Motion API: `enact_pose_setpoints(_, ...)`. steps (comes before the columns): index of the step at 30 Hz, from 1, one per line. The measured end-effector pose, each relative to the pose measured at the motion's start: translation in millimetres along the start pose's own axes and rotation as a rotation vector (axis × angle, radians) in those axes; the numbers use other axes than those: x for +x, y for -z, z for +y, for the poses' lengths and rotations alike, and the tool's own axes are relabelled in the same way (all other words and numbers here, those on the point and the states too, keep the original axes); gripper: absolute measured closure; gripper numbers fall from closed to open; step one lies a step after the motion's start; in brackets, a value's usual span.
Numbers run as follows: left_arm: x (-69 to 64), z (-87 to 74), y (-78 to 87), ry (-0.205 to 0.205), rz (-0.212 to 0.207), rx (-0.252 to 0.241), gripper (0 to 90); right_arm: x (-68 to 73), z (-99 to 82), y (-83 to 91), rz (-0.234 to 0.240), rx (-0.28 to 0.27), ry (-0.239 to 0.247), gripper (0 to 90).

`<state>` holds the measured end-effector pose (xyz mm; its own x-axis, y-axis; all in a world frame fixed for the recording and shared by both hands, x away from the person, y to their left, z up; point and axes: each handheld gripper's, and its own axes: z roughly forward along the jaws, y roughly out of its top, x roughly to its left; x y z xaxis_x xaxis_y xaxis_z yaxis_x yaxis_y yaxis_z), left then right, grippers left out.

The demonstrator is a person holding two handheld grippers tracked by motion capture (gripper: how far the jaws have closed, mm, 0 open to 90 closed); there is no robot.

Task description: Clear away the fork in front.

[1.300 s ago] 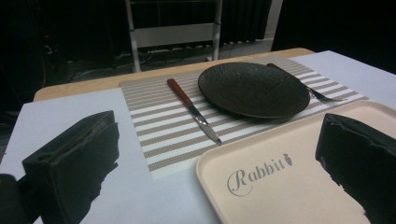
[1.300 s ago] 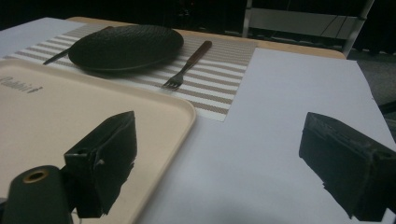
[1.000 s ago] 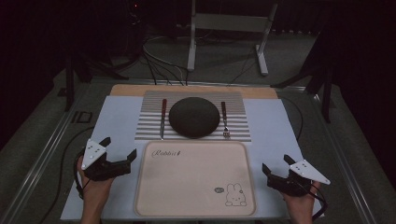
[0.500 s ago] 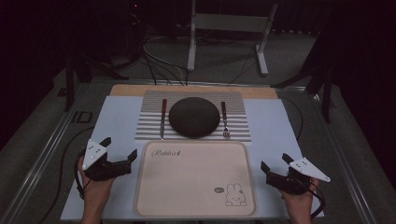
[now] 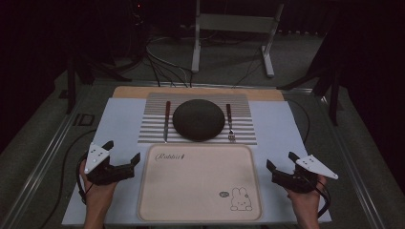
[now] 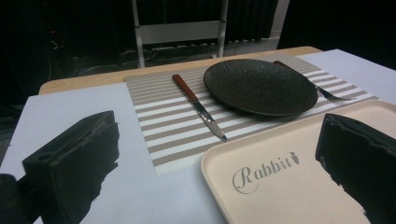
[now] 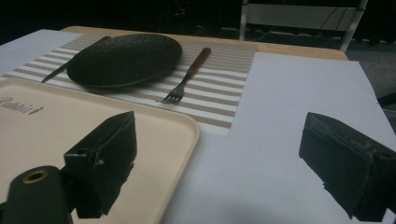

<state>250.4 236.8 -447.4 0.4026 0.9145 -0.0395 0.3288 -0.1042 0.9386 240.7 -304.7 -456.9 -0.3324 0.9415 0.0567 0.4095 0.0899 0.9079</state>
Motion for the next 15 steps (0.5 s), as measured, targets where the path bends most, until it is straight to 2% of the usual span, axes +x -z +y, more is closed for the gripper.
enact_pose_setpoints(15, -0.2, -0.8, -1.3, -0.003, 0.002, 0.011, 0.2, 5.3, 11.6, -14.9, -0.023, 0.034, 0.024, 11.3)
